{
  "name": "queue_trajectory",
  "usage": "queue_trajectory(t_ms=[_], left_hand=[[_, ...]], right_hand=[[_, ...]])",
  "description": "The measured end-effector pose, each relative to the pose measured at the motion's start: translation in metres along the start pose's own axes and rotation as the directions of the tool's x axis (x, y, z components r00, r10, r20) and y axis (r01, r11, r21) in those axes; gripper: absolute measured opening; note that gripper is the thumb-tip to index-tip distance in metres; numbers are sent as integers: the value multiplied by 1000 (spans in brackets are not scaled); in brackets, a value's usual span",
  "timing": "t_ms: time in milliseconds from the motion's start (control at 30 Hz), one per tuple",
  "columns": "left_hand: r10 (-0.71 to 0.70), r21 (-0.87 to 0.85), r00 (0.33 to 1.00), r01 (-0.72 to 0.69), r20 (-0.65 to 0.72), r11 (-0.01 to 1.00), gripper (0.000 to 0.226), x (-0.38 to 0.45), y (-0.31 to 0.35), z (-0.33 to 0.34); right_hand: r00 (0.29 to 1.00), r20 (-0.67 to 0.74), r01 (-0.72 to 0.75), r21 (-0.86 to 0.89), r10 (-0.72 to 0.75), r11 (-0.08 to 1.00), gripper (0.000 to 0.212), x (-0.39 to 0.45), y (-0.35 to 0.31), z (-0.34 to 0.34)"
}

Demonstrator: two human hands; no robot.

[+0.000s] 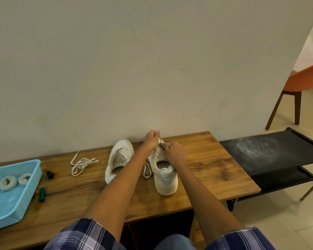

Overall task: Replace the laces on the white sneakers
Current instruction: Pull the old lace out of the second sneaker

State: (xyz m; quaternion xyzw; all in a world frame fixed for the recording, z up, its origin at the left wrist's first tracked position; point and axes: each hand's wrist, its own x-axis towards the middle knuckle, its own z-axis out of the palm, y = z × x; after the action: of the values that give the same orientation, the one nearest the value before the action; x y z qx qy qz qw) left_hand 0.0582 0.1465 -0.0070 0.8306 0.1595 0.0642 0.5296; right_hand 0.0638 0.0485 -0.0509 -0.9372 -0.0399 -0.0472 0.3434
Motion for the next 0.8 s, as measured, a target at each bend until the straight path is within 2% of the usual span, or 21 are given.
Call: queue_trajectory(t_ms=[33, 67, 100, 133, 200, 300, 333, 400, 433, 467, 533, 567, 633, 700, 800], left_hand=[[-49, -267, 995, 24, -89, 963, 33, 1, 4, -1], [-126, -514, 980, 30, -154, 858, 30, 3, 8, -3], [-201, -686, 962, 21, -184, 727, 28, 4, 12, -5], [-256, -777, 947, 9, -196, 629, 29, 6, 14, -8], [-296, -813, 925, -22, -237, 582, 34, 7, 14, -12], [-294, -785, 912, -47, -286, 617, 35, 9, 9, -16], [-266, -727, 908, -59, -324, 685, 31, 11, 7, -18], [-192, -489, 890, -39, -414, 871, 17, 9, 2, -23], [-176, -387, 891, -1, -419, 922, 17, 7, -2, -26], [-194, -314, 899, 67, -393, 947, 27, 5, -7, -27], [-272, -231, 924, 212, -270, 950, 53, 5, -19, -26], [-283, -145, 937, 257, -206, 955, 55, 5, -24, -25], [-219, 179, 969, 238, -119, 955, 40, 6, -28, -22], [-152, 478, 983, 182, -102, 859, 31, 3, -24, -23], [-63, 667, 986, 150, -153, 730, 25, -3, -9, -25]], right_hand=[[1000, -2, 1, 2, -1, 1000, 37, 0, 0, 0], [1000, -1, 1, 4, -1, 1000, 37, 0, 0, 0], [1000, -1, 3, 1, -3, 1000, 36, 0, -1, 0], [1000, 0, 3, -3, -3, 1000, 36, 0, -1, 0], [1000, 1, 6, -5, -6, 1000, 36, 0, -3, 0], [1000, -2, 12, -8, -12, 1000, 36, 1, -3, 1], [1000, -1, 12, -5, -12, 1000, 35, 1, -3, 0], [1000, 6, 12, 6, -12, 1000, 35, 1, -2, -1], [1000, 9, 11, 10, -11, 1000, 35, 1, -2, -1], [1000, 11, 8, 11, -8, 1000, 34, 0, -2, -1], [1000, 10, -4, 13, 4, 1000, 34, 0, -4, -1], [1000, 9, -7, 12, 7, 1000, 34, 0, -5, -1], [1000, 7, -9, 13, 9, 1000, 35, 0, -4, 0], [1000, 11, -10, 12, 10, 1000, 35, 0, -4, 0], [1000, 22, -11, -3, 11, 1000, 35, 1, -5, 0]])
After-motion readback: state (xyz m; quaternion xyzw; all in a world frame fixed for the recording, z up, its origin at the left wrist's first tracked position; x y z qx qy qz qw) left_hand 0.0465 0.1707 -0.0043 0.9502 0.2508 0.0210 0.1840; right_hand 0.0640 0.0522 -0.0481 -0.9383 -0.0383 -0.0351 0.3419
